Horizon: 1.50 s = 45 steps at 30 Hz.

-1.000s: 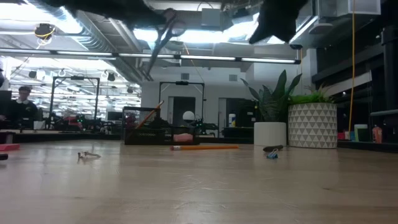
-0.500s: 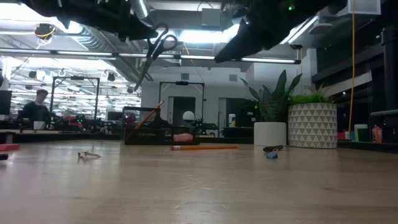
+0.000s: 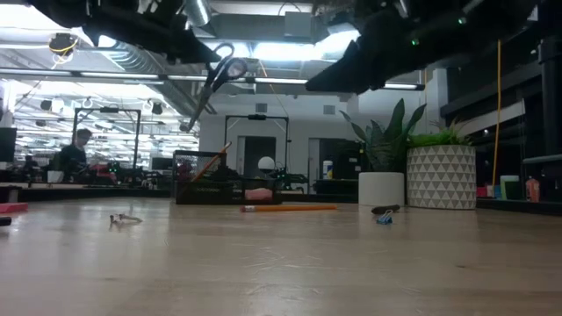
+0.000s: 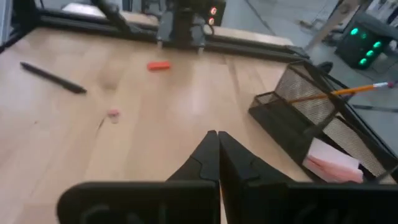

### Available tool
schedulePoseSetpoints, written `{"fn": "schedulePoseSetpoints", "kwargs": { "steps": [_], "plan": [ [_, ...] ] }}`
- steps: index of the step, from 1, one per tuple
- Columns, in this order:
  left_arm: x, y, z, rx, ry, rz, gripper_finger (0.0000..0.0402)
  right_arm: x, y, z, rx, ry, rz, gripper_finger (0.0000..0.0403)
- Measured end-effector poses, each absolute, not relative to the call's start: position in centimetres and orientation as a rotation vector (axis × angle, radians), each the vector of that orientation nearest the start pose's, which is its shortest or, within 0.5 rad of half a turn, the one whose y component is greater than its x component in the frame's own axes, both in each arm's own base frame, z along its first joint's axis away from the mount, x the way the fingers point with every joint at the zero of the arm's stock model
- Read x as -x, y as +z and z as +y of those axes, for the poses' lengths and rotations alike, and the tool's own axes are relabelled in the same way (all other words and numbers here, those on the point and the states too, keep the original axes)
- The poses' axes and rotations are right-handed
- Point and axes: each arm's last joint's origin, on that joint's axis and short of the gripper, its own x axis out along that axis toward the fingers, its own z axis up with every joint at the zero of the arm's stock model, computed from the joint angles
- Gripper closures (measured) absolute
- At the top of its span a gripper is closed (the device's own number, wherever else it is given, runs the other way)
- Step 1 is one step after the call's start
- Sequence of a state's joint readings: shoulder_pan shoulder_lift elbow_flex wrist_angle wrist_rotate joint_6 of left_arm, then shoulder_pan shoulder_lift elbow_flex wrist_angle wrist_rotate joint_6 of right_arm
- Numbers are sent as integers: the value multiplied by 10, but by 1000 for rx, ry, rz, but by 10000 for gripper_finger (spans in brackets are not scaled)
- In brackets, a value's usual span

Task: Pick and place office supplies into organizer
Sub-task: Put the scissors into the desk organizer

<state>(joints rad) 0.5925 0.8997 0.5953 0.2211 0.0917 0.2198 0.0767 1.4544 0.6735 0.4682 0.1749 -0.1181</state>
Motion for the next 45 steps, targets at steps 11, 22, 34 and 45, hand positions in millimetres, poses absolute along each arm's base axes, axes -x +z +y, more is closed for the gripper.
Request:
{"fn": "schedulePoseSetpoints", "kwargs": {
  "steps": [11,22,34,45],
  "plan": [
    [-174,272,145,-64,525,127,376,-279,186,16,139,-73,227,403],
    [-179,258,157,-15,547,165,376,-279,185,17,141,-47,234,403],
    [-164,219,151,29,594,55,376,-278,184,17,143,-45,247,403],
    [-154,199,148,75,593,89,376,-278,184,17,153,-46,244,403]
  ]
}}
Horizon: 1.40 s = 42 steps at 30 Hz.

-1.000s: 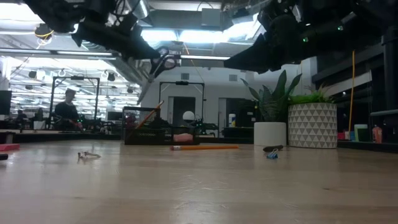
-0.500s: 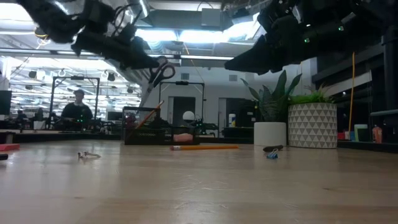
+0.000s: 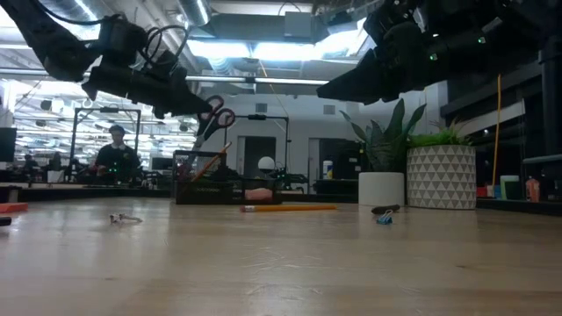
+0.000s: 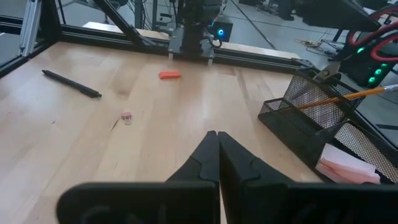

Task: Pick and place office supplies into organizer
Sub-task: Put the scissors into the desk organizer, then put the pink binder clip into the desk organizer

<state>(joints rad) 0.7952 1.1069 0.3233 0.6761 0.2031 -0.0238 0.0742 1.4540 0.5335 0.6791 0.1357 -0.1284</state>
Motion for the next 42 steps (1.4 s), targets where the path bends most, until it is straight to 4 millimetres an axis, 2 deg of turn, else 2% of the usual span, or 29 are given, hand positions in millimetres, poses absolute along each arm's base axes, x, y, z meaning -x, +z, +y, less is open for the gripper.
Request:
{"fn": "schedulePoseSetpoints", "kwargs": {
  "steps": [9,19,26,33,42],
  "plan": [
    [-150,189,147,106,652,115,374,-279,184,17,162,-46,239,403],
    [-150,192,147,115,651,81,310,-279,185,17,164,-47,239,403],
    [-151,201,147,71,650,-4,288,-279,184,17,164,-47,239,403],
    [-150,210,140,22,571,-41,294,-279,184,17,168,-47,240,402],
    [-153,231,109,-89,348,-111,339,-279,184,17,190,-45,241,402]
  ]
}}
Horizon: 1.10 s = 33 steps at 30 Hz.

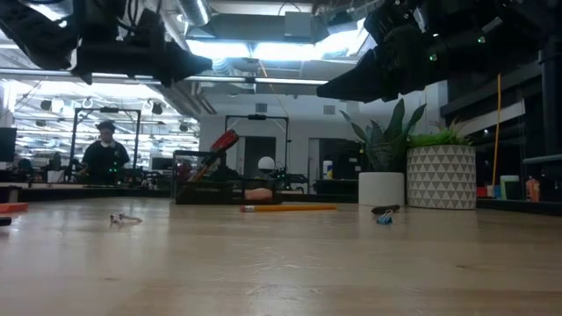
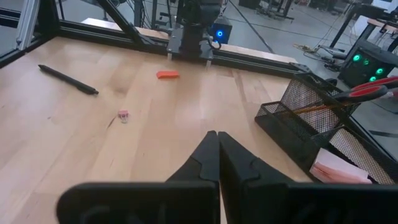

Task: Pick and place office supplies into organizer
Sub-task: Put the pink binder clip into the desk organizer

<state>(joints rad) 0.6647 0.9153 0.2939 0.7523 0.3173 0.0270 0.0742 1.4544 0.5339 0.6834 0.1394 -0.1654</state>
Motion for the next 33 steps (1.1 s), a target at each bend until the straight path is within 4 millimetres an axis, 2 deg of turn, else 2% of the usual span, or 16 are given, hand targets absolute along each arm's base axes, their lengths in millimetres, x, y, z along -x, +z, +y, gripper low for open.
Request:
{"fn": "schedulePoseSetpoints", "kwargs": {
  "steps": [7,14,19,33],
  "plan": [
    [-163,216,86,-22,196,59,397,-278,183,17,187,-45,258,402],
    [-171,200,62,31,96,220,400,-278,182,17,187,-45,264,402],
    [-174,192,47,39,85,302,399,-278,182,17,188,-44,264,402],
    [-176,180,9,172,69,440,399,-278,182,16,190,-68,266,402]
  ]
}}
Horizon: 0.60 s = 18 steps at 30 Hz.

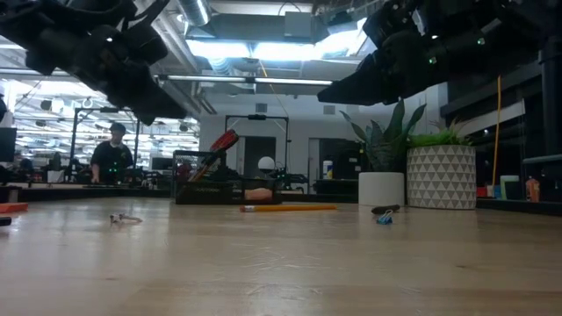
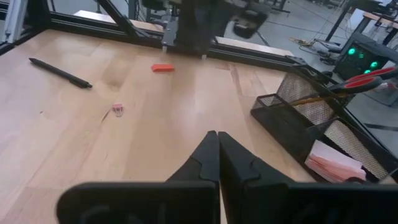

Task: Pick and place office supplies into organizer
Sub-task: Put the pink binder clip into the desk organizer

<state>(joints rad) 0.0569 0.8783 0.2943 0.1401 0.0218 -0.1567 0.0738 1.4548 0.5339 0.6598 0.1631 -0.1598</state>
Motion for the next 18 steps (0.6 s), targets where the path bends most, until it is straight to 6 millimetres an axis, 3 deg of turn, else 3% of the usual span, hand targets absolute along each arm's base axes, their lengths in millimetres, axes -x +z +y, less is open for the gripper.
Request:
{"fn": "schedulePoseSetpoints", "kwargs": {
  "steps": [7,18],
  "plan": [
    [-171,172,-15,246,79,528,400,-278,182,16,196,-68,266,402],
    [-167,169,-71,278,100,608,400,-278,182,15,193,-75,270,402]
  ]
}}
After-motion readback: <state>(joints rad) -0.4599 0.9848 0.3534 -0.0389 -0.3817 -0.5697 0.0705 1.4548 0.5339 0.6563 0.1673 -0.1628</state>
